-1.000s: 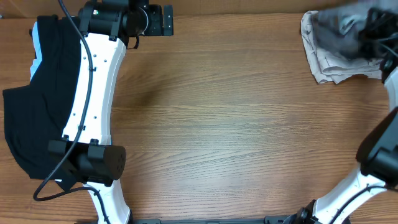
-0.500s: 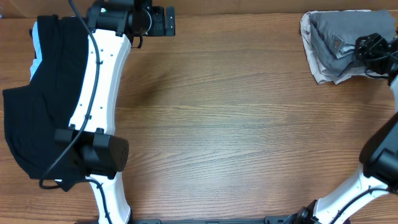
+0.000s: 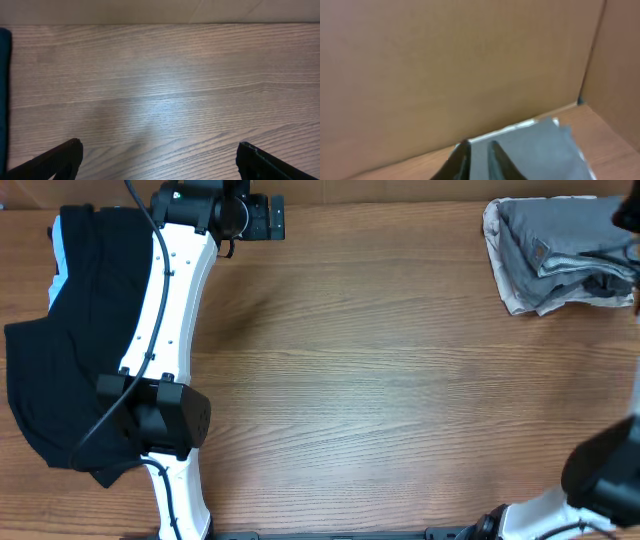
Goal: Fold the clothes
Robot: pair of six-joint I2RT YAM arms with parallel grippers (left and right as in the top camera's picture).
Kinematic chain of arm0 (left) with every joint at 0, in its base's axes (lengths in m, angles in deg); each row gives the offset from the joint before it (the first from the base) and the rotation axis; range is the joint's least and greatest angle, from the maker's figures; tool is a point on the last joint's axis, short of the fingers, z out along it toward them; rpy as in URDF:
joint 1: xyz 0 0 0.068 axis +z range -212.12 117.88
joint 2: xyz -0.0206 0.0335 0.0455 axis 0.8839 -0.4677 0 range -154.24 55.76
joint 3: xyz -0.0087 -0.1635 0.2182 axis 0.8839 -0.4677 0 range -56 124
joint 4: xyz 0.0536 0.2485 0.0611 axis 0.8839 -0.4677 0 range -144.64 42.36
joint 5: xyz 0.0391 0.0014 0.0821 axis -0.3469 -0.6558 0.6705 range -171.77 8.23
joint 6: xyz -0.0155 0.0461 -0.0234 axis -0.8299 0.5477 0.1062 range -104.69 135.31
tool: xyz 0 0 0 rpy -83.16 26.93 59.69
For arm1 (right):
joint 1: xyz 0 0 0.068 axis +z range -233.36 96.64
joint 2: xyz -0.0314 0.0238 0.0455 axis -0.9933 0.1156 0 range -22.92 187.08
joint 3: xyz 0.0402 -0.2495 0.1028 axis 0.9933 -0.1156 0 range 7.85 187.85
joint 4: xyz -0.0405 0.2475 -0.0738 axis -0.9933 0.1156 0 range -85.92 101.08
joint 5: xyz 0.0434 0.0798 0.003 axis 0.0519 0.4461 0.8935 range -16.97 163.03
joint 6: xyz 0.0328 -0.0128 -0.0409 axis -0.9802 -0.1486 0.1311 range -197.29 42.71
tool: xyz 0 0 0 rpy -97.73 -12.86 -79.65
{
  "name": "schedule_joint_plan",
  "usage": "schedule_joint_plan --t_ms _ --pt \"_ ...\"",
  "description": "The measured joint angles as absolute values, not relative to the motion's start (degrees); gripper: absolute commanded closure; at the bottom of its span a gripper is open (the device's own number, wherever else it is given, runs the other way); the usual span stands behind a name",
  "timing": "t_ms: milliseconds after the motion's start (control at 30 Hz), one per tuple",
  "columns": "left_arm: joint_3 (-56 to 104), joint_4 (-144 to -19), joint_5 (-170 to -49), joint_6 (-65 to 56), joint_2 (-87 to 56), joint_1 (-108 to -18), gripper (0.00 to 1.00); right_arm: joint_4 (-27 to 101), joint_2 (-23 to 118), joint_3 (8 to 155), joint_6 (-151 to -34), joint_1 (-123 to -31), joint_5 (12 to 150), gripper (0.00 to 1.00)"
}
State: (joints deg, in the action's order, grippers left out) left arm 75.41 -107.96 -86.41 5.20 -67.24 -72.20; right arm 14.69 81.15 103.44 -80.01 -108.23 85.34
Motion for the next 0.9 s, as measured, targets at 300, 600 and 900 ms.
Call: schedule_joint_plan --t_ms 300,600,900 --pt "75.41 -107.81 -86.43 5.2 -67.27 -72.2 0.0 13.95 102.11 103.33 -78.33 -106.39 77.52 0.49" --pt "75.41 -107.81 -86.41 5.2 -67.27 -72.2 0.0 19.81 108.5 104.18 -79.03 -108.12 79.09 0.13" --pt "75.41 -107.81 -86.43 5.2 -67.27 -72.2 0.0 35.08 104.02 108.23 -78.81 -108.31 83.37 0.0"
